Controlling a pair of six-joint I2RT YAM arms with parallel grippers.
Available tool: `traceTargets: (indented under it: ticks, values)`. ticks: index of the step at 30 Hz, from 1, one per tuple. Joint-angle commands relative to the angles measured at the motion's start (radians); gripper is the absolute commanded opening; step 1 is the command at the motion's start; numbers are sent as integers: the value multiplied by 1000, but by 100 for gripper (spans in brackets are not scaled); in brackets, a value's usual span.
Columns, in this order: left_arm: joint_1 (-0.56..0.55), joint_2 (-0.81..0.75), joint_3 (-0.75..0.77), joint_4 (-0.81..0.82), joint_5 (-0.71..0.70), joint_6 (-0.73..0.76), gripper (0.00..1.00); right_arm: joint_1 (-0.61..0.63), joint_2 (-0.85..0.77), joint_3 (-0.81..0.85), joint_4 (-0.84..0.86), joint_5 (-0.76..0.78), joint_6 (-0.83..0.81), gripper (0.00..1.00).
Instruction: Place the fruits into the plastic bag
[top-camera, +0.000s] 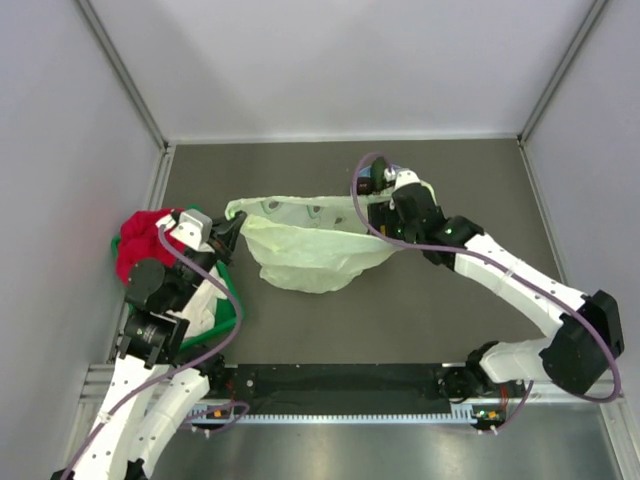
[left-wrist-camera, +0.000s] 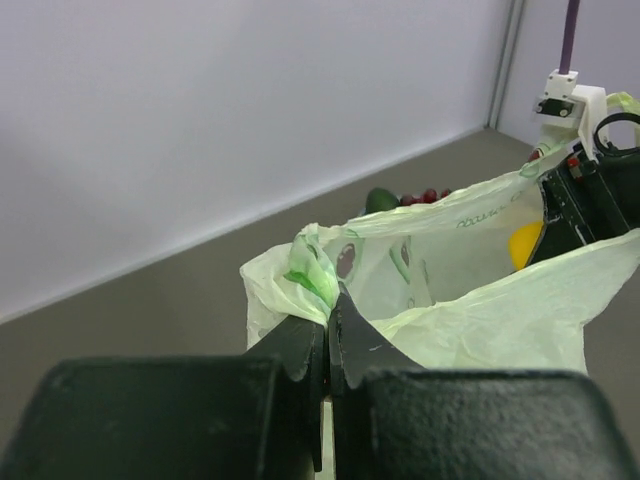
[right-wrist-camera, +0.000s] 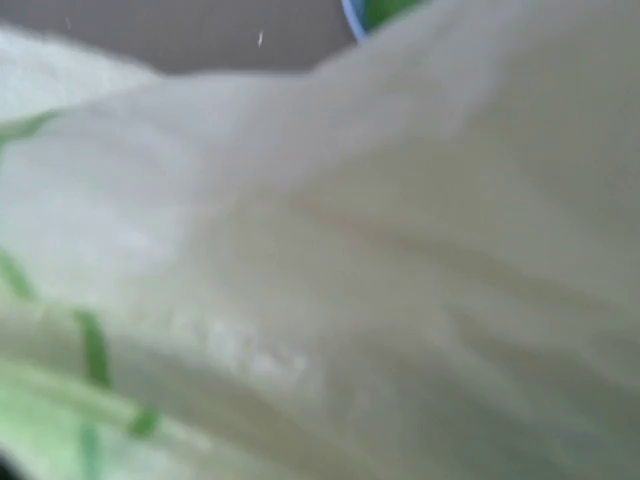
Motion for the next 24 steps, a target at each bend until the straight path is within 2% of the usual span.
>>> traceTargets:
  ticks: [1,5,14,19,24]
  values:
    - [3,8,-28,-73,58,-25,0,48,19,-96,79,-85,71,48]
    - [4,8,-43,-119,101,-59,0,100,80,-100,131,-99,100,48]
    - [4,51,-47,-114,260,-51,0,147,262,56,189,-111,107,50]
    - [3,51,-50,-114,279,-53,0,161,315,119,254,-137,113,52]
    - [3,56,-50,-116,281,-51,0,175,451,192,300,-179,112,53]
